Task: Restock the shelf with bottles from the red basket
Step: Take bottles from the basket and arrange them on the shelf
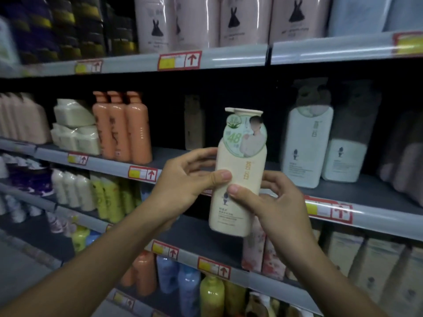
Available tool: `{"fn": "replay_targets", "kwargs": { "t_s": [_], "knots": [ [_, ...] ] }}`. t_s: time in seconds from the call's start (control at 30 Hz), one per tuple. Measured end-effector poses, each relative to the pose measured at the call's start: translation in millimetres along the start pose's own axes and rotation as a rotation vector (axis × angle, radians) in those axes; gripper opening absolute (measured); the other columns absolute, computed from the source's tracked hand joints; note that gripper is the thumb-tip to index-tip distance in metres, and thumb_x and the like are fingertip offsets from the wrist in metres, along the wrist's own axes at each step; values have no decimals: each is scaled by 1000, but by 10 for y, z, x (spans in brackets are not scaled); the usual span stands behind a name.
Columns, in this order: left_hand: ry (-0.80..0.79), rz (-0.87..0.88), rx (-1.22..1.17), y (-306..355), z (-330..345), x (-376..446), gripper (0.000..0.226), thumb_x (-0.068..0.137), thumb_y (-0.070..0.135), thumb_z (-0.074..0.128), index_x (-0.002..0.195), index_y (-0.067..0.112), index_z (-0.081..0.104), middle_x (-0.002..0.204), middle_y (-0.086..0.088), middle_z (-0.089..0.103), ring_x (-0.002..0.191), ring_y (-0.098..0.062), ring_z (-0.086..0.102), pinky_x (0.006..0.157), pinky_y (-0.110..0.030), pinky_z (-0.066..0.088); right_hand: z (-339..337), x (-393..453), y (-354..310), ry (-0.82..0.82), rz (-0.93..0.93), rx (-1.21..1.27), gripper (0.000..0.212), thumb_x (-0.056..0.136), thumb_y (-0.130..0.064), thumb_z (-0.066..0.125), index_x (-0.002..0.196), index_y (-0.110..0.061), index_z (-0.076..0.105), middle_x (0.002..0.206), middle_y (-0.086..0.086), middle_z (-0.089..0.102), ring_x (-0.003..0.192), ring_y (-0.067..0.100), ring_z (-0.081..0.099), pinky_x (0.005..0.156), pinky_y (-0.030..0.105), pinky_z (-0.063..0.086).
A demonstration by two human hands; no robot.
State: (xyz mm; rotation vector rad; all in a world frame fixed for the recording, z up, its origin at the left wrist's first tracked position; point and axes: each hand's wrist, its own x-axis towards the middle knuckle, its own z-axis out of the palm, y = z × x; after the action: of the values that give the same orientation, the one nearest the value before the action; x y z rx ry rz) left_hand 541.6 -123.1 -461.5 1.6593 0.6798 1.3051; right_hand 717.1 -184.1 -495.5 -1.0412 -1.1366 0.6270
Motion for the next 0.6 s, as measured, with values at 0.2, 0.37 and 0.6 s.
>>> {"fn": "replay_targets", "kwargs": {
  "t_s": [0.2,0.37,0.6],
  "knots": [
    [-2,49,9,76,-570,301,66,66,26,83,129,16,67,118,-2,76,106,-17,74,86,-31,61,612,295,-43,17,-39,-5,50,66,-25,94,106,-17,66,92,-7,77,79,2,76,59,16,57],
    [2,81,-17,47,-954,604,57,66,22,81,122,21,67,117,-3,76,107,-17,73,89,-30,60,1042,593,-28,33,-75,-49,59,58,-38,93,107,-19,65,95,-9,77,81,8,78,62,26,62],
    [55,76,3,-305,-1285,1179,56,89,-1,71,140,13,56,126,-7,69,110,-11,70,97,-28,57,1544,1258,217,55,-102,-191,56,67,-30,95,110,-16,63,103,-1,74,85,6,76,68,25,62]
  ]
}}
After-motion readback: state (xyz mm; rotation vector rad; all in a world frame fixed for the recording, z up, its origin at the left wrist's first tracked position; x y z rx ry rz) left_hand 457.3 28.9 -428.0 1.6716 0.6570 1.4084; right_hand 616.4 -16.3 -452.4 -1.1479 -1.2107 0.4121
